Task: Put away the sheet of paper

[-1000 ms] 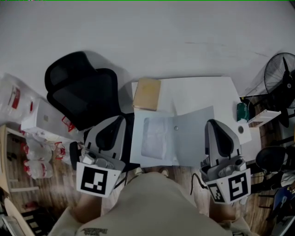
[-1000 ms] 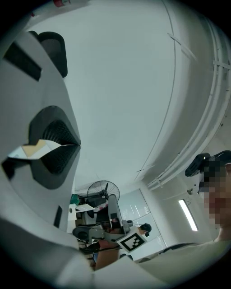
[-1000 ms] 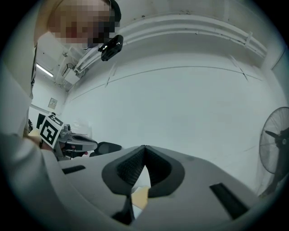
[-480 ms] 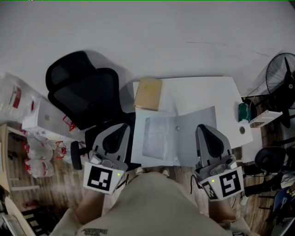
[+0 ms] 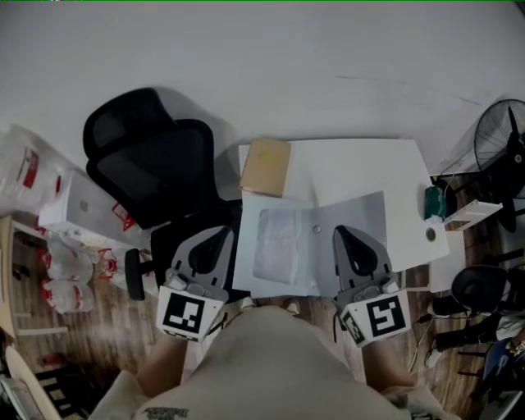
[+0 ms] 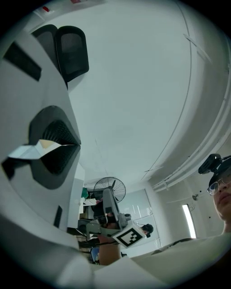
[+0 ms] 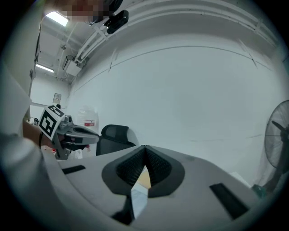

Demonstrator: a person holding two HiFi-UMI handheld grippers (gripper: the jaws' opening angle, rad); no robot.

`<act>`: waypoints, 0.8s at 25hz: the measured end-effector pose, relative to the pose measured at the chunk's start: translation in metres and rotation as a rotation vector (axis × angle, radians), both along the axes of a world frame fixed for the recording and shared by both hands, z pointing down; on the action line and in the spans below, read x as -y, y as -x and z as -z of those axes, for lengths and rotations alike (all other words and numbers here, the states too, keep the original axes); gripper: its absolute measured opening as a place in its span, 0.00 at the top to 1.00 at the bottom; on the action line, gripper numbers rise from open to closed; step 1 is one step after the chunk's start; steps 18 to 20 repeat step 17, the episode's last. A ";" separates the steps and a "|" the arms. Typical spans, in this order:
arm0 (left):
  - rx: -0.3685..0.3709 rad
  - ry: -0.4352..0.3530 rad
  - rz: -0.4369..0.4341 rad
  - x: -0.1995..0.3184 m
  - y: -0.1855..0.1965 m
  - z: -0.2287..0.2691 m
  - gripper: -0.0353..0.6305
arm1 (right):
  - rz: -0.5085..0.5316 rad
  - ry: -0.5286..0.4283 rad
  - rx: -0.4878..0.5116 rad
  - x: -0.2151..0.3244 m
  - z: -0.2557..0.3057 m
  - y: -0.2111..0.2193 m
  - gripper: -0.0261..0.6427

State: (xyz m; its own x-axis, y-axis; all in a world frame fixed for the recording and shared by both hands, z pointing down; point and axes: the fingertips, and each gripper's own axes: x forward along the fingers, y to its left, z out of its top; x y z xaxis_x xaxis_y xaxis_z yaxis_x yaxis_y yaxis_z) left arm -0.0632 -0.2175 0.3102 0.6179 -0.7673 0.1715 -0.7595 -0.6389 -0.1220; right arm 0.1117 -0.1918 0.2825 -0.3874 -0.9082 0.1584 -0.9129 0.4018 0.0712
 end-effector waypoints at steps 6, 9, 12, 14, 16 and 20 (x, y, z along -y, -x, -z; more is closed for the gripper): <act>0.003 0.001 0.001 0.003 0.000 0.000 0.92 | 0.005 0.054 0.002 0.005 -0.020 0.002 0.93; 0.009 -0.001 0.003 0.005 0.002 0.001 0.92 | 0.006 0.065 -0.011 0.007 -0.021 0.002 0.93; 0.015 -0.002 -0.002 0.006 0.001 0.002 0.92 | -0.004 0.115 -0.036 0.006 -0.024 0.000 0.93; 0.015 -0.003 -0.005 0.007 0.001 0.002 0.92 | -0.008 0.126 -0.035 0.006 -0.025 0.000 0.93; 0.015 0.001 -0.009 0.008 0.001 0.001 0.92 | -0.006 0.129 -0.031 0.006 -0.026 0.001 0.93; 0.015 0.004 -0.011 0.008 0.001 0.000 0.92 | -0.005 0.130 -0.029 0.007 -0.027 0.002 0.93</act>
